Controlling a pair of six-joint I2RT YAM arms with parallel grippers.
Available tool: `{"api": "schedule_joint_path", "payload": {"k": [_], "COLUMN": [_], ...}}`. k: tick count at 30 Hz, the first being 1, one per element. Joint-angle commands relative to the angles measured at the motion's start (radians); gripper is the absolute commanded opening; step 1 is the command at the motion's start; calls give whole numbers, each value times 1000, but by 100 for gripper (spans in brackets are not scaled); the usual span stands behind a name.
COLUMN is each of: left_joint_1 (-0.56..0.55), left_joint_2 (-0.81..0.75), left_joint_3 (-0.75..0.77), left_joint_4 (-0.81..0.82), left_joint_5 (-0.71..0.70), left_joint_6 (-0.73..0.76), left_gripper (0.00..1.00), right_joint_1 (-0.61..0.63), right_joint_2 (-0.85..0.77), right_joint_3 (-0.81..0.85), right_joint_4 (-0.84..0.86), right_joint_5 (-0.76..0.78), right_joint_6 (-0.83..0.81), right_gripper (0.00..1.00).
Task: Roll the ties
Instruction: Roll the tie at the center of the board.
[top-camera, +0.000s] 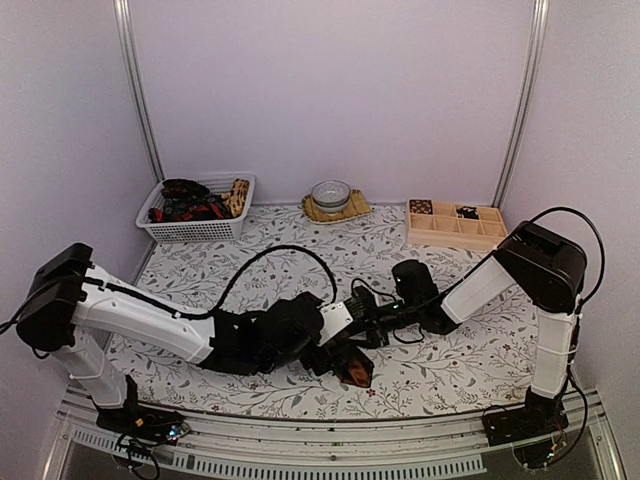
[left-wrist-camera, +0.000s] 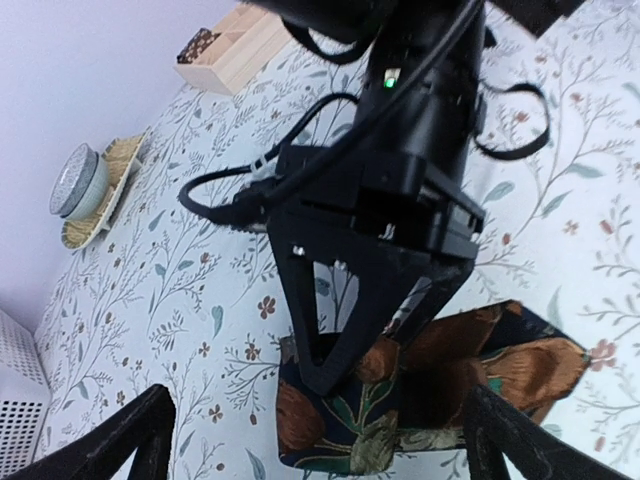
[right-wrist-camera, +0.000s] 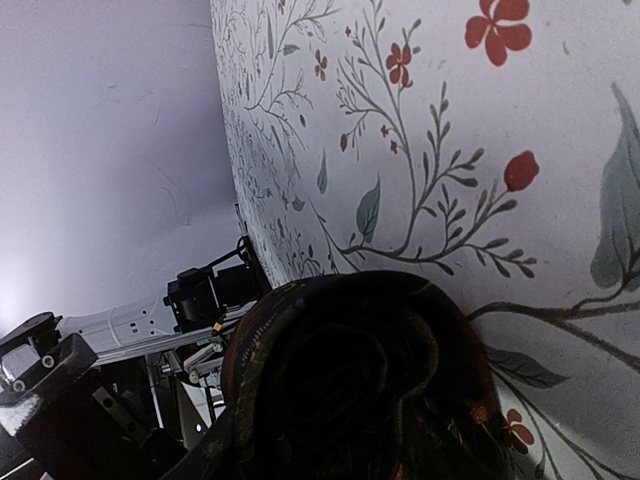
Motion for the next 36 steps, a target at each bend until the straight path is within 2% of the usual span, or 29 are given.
{"api": "schedule_joint_path", "payload": {"k": [1,5,9,12,17,27,36], "left_joint_1": [47,181,306,360,363,362,363], "left_joint_2": [-115,-182,-196,-185,-138,-49,6], "left_joint_3": [-12,-36,-74,-90,-60,-29,-2], "left_joint_4": [-44,-87,-89,-124,-253,-315,-255], "left_joint_5": [193,503,824,938,795,585,548], "left_joint_6": [-105,-227,-279,-262,-124,9,60], "left_gripper": [100,100,100,100,100,97,88], "right_joint_1": [7,7,7,7,7,9,8], "right_joint_2": [26,26,17,9,-5,-36,-53], "right_joint_3": [-12,-9,1,17,37,78,103], "right_joint_4": [-70,-102,-170,-233,-306,-376,-458], "right_joint_5": [13,7,21,32,47,68,97], "right_joint_6": [-57,-92,-145,-202,-270,-327,-403], "right_gripper": [49,49,49,49,49,50,50]}}
